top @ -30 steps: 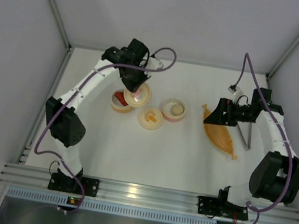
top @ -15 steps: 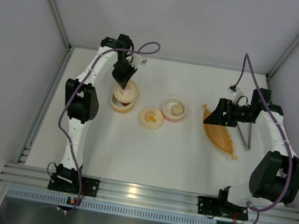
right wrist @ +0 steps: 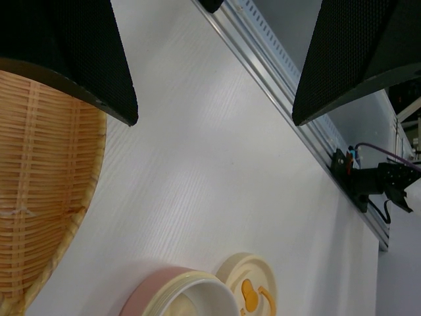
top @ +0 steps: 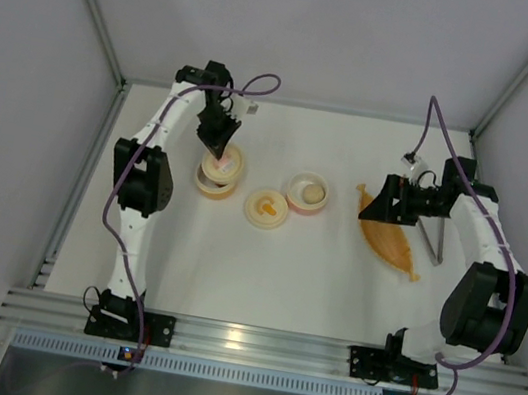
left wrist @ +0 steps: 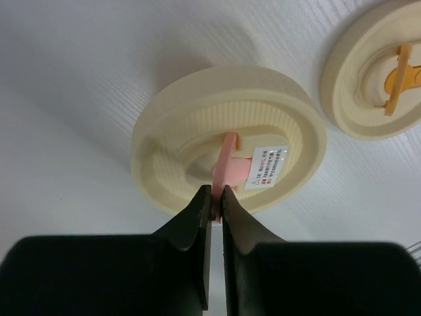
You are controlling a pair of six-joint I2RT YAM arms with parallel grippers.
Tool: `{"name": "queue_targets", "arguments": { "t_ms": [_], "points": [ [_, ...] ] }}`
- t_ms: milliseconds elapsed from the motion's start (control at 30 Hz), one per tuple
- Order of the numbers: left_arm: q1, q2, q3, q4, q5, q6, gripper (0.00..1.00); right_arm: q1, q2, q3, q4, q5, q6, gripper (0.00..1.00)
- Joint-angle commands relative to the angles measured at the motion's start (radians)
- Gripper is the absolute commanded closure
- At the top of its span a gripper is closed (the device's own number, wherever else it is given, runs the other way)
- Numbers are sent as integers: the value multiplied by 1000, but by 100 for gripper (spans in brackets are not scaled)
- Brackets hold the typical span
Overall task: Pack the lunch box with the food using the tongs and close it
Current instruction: Close the box lid on the packing box.
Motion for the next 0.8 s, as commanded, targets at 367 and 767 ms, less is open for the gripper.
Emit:
{"name": "queue_targets", "arguments": {
  "t_ms": [367, 767],
  "points": [
    [17, -164, -91, -180, -59, -7, 100, 2, 8, 4, 39, -14, 4, 1],
    [17, -115, -96, -182, -52, -1, 100, 2, 6, 9, 32, -2, 4, 1]
  ]
}}
